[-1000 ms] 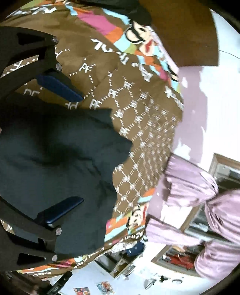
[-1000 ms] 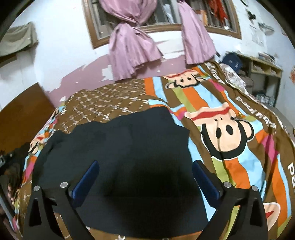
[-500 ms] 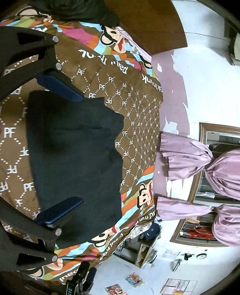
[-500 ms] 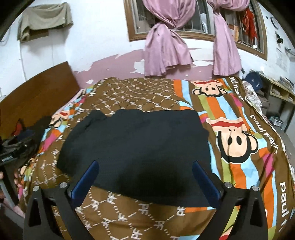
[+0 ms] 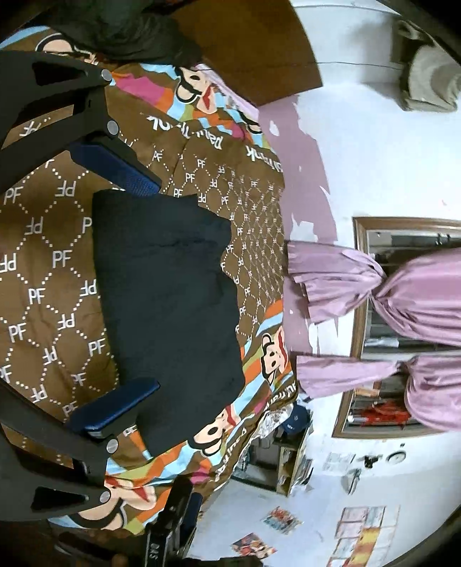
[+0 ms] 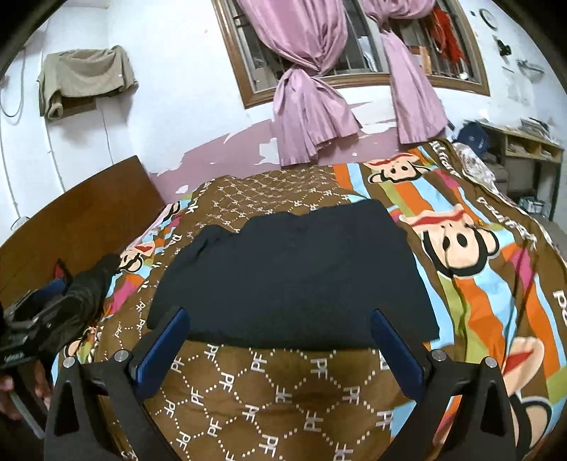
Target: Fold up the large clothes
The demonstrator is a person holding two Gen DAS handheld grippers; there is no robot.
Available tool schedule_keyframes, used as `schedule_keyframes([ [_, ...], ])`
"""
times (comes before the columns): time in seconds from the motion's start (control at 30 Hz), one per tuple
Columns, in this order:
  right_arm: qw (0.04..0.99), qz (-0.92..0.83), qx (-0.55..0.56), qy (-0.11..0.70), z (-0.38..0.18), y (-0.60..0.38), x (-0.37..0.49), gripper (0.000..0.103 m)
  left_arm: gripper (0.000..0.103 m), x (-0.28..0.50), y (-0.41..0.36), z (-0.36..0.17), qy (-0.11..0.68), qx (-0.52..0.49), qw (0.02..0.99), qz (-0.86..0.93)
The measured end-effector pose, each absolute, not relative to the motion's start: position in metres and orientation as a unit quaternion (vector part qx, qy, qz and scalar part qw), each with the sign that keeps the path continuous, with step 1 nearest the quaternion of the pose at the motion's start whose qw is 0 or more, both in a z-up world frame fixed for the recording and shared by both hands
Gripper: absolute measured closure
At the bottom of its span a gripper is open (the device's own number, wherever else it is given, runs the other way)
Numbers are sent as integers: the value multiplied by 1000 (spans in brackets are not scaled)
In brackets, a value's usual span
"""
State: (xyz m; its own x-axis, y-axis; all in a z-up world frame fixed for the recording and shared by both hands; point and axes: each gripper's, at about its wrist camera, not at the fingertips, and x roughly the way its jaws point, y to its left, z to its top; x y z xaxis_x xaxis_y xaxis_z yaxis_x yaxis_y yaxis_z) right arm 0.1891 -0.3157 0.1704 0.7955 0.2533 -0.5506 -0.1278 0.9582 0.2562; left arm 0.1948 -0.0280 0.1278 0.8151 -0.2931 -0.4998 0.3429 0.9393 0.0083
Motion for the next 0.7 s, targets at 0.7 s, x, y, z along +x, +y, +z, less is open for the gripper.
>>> schedule_keyframes([
  [0.7,969,106,24,220,142,-282,77,0,2,98,-12,80,209,0,971,-116],
])
